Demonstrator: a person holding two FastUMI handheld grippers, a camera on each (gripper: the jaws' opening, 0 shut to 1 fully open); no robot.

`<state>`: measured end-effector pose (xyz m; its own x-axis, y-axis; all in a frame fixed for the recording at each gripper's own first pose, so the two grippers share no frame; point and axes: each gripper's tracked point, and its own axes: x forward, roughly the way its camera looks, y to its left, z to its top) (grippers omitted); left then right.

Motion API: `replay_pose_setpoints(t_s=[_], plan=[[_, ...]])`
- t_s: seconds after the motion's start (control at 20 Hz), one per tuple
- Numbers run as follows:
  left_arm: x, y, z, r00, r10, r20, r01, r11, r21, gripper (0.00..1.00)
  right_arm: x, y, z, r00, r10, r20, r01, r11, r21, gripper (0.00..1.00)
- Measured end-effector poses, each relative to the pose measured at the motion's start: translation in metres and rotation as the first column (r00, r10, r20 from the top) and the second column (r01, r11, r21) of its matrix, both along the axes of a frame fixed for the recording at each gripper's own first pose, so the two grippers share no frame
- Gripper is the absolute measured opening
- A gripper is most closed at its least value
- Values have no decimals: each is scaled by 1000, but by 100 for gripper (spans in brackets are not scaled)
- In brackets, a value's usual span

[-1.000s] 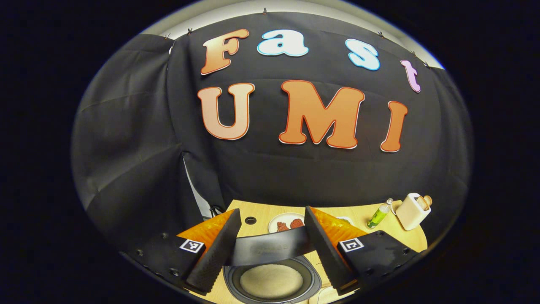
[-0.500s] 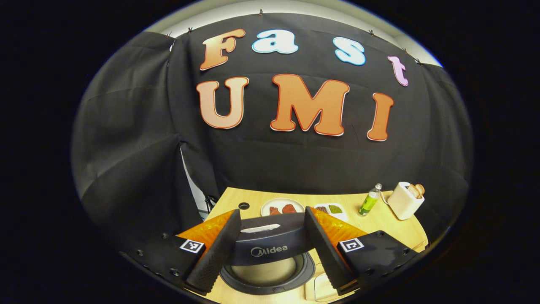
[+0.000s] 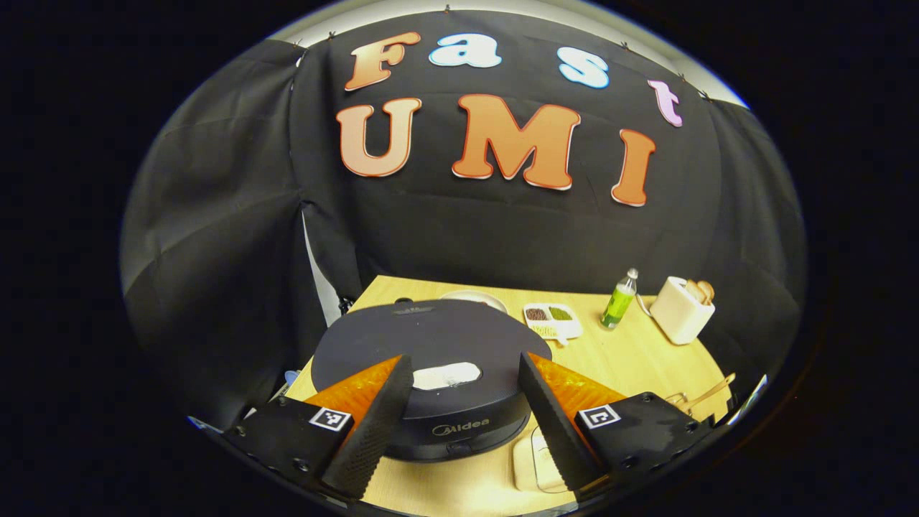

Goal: Close the left gripper, press the button to open the rice cooker; take a wooden spoon from the chopstick holder with the right hand, scoop a spoonful of rice and pour it into the rice cooker, then put the wooden spoon back into the chopstick holder.

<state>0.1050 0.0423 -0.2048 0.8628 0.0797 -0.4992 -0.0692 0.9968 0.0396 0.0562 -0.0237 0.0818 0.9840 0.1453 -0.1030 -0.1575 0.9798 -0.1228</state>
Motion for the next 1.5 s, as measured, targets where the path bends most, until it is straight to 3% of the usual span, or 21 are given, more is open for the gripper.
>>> replay_pose_setpoints(t_s=[0.05, 0.1, 0.25, 0.3, 0.35, 0.4, 0.45, 0.5, 0.55, 0.6, 0.65, 0.75, 0.95, 1.0, 1.2, 1.25, 1.35, 1.4, 1.45, 1.5], plan=[[-4, -1, -10, 1000, 0, -16, 1, 1000, 13, 99, -1, 0, -1, 1000, 5, -3, -5, 1000, 5, 100], [-8, 0, -18, 1000, 8, -26, -8, 1000, 14, 94, -2, 0, -3, 1000, 7, -7, -7, 1000, 7, 100], [-12, -3, -41, 999, 18, -31, -17, 999, 47, 99, -2, -5, -7, 1000, 4, -15, -4, 1000, 2, 95], [-13, -2, -48, 999, 25, -35, -23, 998, 54, 94, -3, -5, -7, 1000, 5, -16, -5, 1000, 2, 95], [-15, -1, -53, 998, 43, -46, -41, 998, 56, 99, -3, -5, -7, 1000, 6, -18, -6, 1000, 4, 95], [-13, 0, -49, 999, 51, -12, -50, 997, 59, 94, -3, -5, -8, 1000, 6, -19, -5, 1000, 7, 95], [-10, 1, -48, 998, 61, -12, -60, 996, 59, 100, -3, -6, -9, 1000, 5, -22, -5, 1000, 11, 95], [-12, 1, -52, 997, 72, -20, -71, 996, 59, 94, -3, -7, -10, 1000, 5, -26, -5, 1000, 12, 100], [-10, 1, -51, 997, 79, -5, -79, 995, 58, 100, -3, -8, -11, 1000, 4, -30, -4, 1000, 14, 95], [-11, 1, -55, 996, 86, 4, -86, 995, 59, 95, -3, -8, -14, 999, 1, -34, -1, 1000, 15, 95], [-12, 0, -55, 996, 79, 38, -81, 994, 72, 100, -3, -10, -15, 999, 0, -35, 1, 1000, 17, 95], [-13, 0, -62, 995, 81, 66, -86, 993, 82, 96, -5, -12, -18, 999, -3, -41, 3, 1000, 16, 95], [-13, -1, -65, 996, 82, 22, -83, 995, 62, 100, -3, -19, -22, 999, -21, -49, 21, 1000, -1, 95], [-12, 0, -63, 997, 75, 26, -77, 995, 70, 96, -2, -19, -23, 999, -23, -46, 23, 1000, 0, 95], [-13, 0, -57, 996, 86, 7, -86, 995, 59, 100, -1, -17, -27, 999, -16, -51, 17, 1000, 10, 95], [-13, -2, -51, 995, 102, 8, -103, 994, 26, 94, 2, -18, -25, 999, -20, -44, 21, 1000, 5, 95], [-6, -4, -19, 991, 122, 59, -121, 992, -32, 94, 4, -18, -22, 999, -24, -32, 24, 1000, 0, 95], [-4, -3, 0, 989, 121, 90, -118, 992, -36, 100, 4, -16, -21, 999, -19, -28, 19, 1000, 2, 95], [-2, -3, 18, 987, 120, 111, -116, 993, -36, 94, 4, -15, -20, 1000, -14, -27, 14, 1000, 4, 95], [1, -1, 40, 983, 123, 138, -120, 992, -27, 98, 5, -14, -19, 1000, -11, -25, 11, 1000, 5, 95]])
